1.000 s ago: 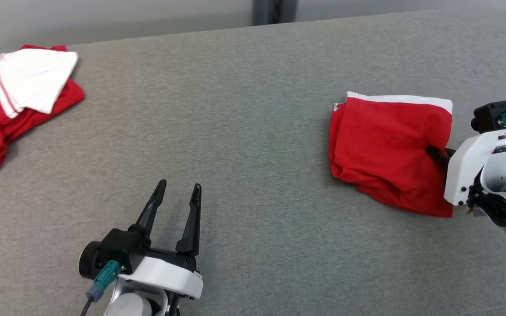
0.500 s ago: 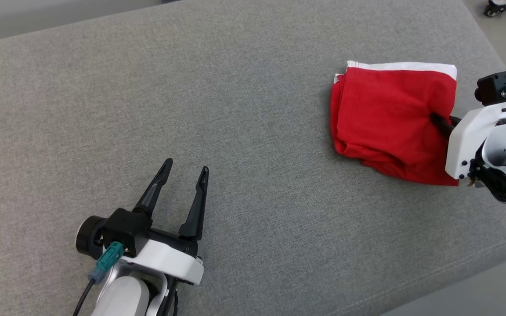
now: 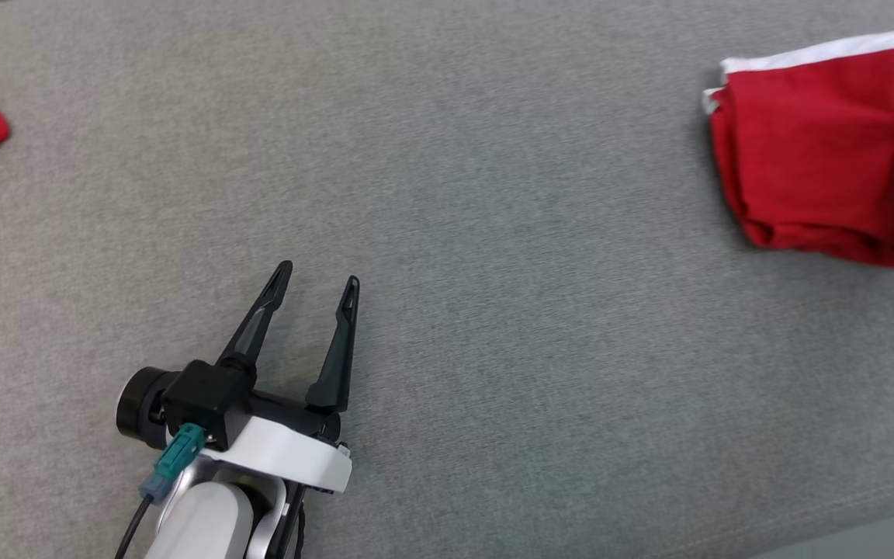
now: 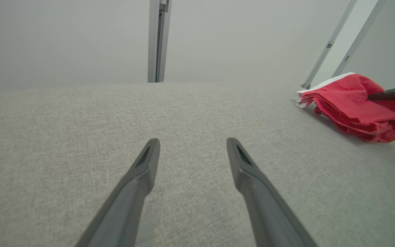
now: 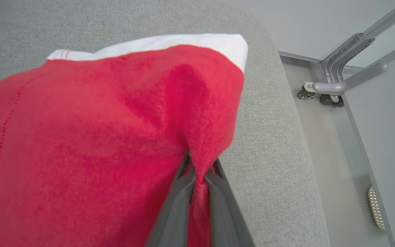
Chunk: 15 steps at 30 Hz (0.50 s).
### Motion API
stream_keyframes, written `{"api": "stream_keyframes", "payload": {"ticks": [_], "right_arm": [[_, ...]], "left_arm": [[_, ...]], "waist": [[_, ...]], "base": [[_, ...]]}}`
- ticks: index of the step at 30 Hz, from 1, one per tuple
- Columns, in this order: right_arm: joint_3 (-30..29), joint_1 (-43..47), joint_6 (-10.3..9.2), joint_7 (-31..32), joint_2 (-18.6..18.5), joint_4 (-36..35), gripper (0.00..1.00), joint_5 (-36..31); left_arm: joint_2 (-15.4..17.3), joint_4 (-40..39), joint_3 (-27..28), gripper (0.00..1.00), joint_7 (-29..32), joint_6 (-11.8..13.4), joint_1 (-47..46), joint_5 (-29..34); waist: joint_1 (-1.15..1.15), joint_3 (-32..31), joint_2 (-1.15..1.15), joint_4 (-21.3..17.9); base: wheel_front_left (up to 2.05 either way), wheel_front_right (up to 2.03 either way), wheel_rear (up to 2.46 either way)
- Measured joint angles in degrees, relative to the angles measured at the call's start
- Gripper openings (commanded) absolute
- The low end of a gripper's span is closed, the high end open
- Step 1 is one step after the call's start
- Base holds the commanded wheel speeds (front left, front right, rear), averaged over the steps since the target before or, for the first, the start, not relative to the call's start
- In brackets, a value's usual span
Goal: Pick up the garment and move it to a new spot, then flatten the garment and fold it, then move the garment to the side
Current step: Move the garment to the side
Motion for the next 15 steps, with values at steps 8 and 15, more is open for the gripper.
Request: {"api": "stream_keyframes", "payload": {"ticks": [8,15], "right_arm": [[0.9,-4.6,0.0,0.0,-2.2,4.8,0.0,-2.1],[1.3,-7.7,0.0,-0.9,-3.0,9.9,0.0,-4.2]], "left_arm": [[-0.3,-0.6,-0.4,1.0,-0.7,0.2,-0.2,-0.3],[-0.5,-0.2,-0.6,1.0,-1.5,0.5,-0.9,-0.6]], "waist": [[0.0,2.4,0.0,3.1],[0.0,3.8,0.0,4.6]], "base": [[0.0,0.0,0.0],[0.0,0.0,0.0]]}}
